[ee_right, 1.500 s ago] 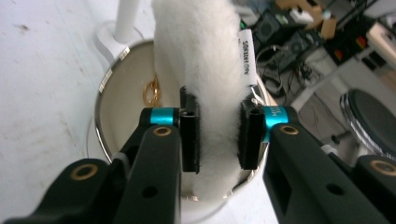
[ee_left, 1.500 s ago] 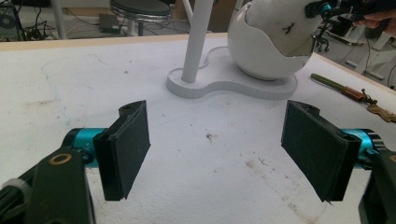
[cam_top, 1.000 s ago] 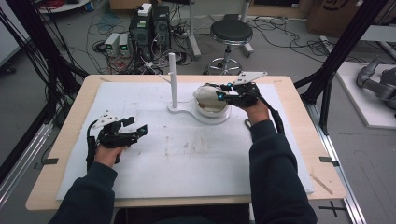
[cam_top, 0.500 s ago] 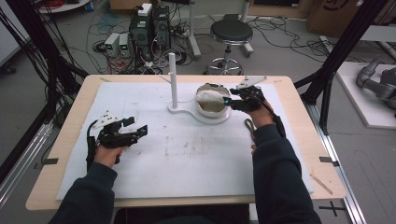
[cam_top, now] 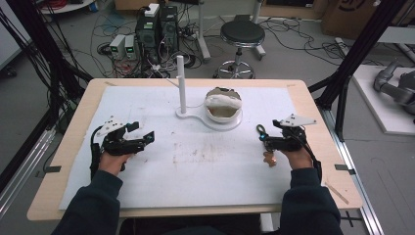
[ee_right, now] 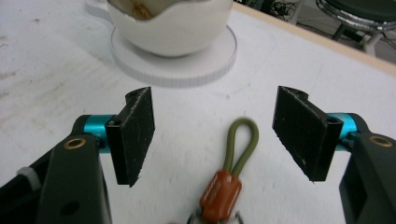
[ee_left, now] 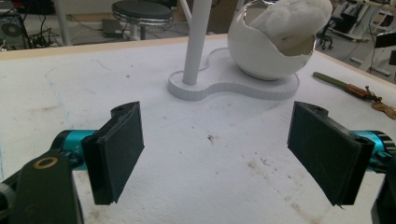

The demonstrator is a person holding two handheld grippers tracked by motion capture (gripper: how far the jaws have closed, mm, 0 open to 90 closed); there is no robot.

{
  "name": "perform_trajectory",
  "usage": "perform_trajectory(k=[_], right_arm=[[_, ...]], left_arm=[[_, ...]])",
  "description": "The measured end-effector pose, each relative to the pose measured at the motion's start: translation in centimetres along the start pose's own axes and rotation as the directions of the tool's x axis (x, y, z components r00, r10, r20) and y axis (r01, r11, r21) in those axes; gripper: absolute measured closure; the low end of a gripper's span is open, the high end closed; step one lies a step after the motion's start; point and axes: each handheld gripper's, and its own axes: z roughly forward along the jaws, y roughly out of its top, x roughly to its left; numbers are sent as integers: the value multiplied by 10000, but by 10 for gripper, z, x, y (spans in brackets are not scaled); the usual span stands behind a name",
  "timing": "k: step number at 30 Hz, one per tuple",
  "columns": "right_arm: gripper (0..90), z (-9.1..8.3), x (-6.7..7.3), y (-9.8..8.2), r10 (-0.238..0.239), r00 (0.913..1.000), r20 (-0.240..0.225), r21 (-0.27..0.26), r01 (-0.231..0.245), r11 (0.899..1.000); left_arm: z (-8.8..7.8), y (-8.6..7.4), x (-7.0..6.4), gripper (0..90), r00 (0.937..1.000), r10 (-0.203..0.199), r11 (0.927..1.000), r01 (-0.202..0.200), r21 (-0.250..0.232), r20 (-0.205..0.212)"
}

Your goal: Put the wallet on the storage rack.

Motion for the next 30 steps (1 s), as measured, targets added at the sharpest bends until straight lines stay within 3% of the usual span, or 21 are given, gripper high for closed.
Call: perform_trajectory(k=[4, 8, 22, 30], right_arm=[[273, -5, -4, -9, 511, 9987, 55, -111, -510, 9986], [262, -8, -6, -8, 616, 9978, 239, -315, -609, 9976], [258, -9, -6, -9, 583, 9977, 348, -233, -575, 9981], [259, -4, -3, -7, 261, 9993, 278, -143, -257, 9996]], left_arm=[[-2, -2, 2, 202, 10000, 5, 10000, -5, -64, -6], [-3, -3, 2, 202, 10000, -8, 10000, 7, -38, -32], [-1, -5, 0, 208, 10000, -28, 10000, 29, 94, -39], [-1, -7, 1, 213, 10000, -34, 9999, 35, 156, -87]])
